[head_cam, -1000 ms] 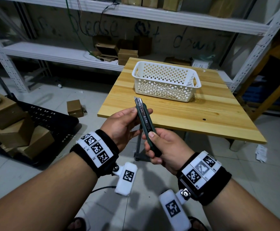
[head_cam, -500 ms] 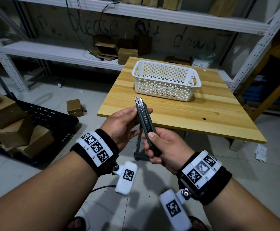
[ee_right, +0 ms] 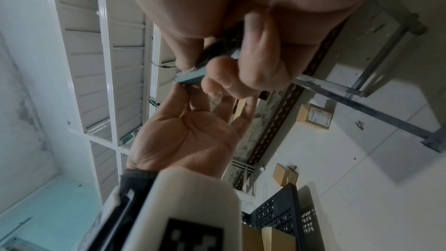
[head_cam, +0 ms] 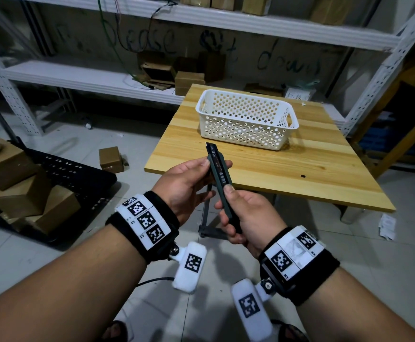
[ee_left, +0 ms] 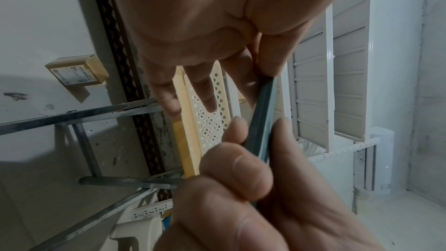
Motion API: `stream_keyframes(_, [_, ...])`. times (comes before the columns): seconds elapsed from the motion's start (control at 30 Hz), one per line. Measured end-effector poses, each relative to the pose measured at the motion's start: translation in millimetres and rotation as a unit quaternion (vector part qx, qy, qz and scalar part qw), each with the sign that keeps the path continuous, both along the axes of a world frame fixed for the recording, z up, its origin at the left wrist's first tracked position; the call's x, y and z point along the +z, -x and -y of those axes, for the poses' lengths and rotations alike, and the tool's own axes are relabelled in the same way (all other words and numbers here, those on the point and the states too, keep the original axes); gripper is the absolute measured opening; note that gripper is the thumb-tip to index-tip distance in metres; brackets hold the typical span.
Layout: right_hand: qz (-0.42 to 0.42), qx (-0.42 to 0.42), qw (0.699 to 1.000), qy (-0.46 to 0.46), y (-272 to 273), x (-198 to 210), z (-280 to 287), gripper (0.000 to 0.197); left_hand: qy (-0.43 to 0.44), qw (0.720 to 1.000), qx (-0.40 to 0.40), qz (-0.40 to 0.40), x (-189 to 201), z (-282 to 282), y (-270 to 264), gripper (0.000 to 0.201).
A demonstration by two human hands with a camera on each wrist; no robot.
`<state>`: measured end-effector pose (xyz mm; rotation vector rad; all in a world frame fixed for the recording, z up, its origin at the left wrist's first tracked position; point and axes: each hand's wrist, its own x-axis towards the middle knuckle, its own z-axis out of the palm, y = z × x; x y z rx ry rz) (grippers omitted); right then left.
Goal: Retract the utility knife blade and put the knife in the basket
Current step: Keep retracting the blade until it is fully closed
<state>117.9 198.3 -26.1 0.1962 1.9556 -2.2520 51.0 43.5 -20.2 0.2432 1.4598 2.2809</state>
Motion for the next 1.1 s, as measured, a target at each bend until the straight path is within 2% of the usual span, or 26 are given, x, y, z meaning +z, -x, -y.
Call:
stream_keyframes(0.5, [0.003,0.019,1.000,-0.003,1.1,0.8,-0.6,0.032,-0.004,1.000,-0.005,0.004,-1.0,3.0,0.2,0.023])
stream_keyframes(0.7, [0.007,0.019,1.000,0.008,2.4,-0.2,-0.7,0.029,-0.002,1.000,-0.005,0.008,-1.0,2.7,0.2,0.029])
stream_keyframes(1.1, [0.004,0.028,1.000,0.013,1.0,0.8,-0.3,0.026,-0.009,1.000,0.001,0.019,-0.3,1.7,1.0,0.029])
